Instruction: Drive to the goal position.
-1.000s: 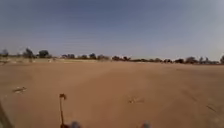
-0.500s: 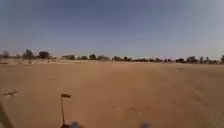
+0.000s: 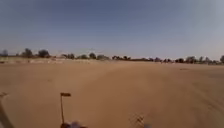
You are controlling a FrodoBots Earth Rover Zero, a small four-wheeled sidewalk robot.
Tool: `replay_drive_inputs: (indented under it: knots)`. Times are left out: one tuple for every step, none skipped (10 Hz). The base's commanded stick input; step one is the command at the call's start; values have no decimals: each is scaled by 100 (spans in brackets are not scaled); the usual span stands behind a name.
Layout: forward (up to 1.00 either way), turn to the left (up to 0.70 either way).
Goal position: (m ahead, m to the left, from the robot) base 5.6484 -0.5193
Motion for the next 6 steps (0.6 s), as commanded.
replay_drive_inputs:
  knots:
    - [50, 0]
    - [50, 0]
    - [50, 0]
    - [50, 0]
    - [50, 0]
    - [50, 0]
